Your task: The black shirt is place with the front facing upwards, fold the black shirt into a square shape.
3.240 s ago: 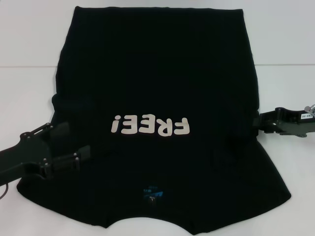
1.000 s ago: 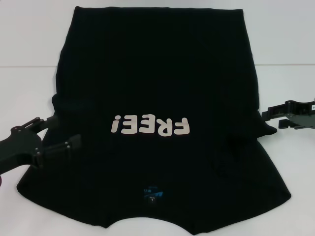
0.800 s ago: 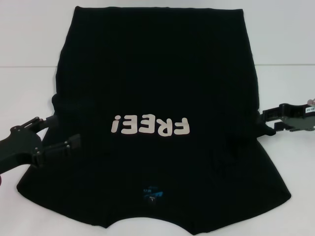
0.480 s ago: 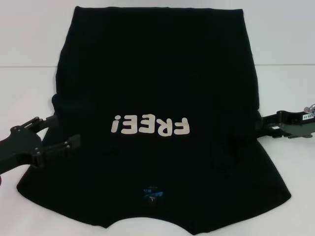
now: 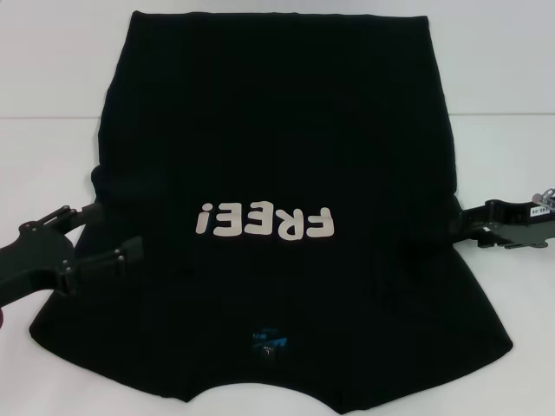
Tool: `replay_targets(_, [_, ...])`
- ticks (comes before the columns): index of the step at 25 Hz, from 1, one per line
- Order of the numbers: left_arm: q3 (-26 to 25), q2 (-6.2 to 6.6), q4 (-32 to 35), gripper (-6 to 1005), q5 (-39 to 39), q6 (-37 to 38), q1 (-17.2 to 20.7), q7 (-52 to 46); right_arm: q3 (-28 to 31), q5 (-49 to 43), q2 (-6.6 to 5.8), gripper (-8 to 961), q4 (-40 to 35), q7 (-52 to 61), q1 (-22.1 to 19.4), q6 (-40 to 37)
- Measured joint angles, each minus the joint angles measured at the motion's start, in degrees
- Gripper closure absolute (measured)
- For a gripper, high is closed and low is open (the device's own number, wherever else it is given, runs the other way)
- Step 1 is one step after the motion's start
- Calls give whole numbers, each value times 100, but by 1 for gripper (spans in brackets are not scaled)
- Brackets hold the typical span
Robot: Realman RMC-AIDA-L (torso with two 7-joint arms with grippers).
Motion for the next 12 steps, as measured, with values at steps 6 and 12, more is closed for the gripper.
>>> replay_targets(6, [0, -2, 4, 54, 0, 0, 1, 0, -10, -2, 90, 391, -12, -46, 22, 229])
replay_targets(12, [0, -7, 14, 54, 0, 0, -2, -25, -45, -2, 134, 516, -23, -72, 73, 283])
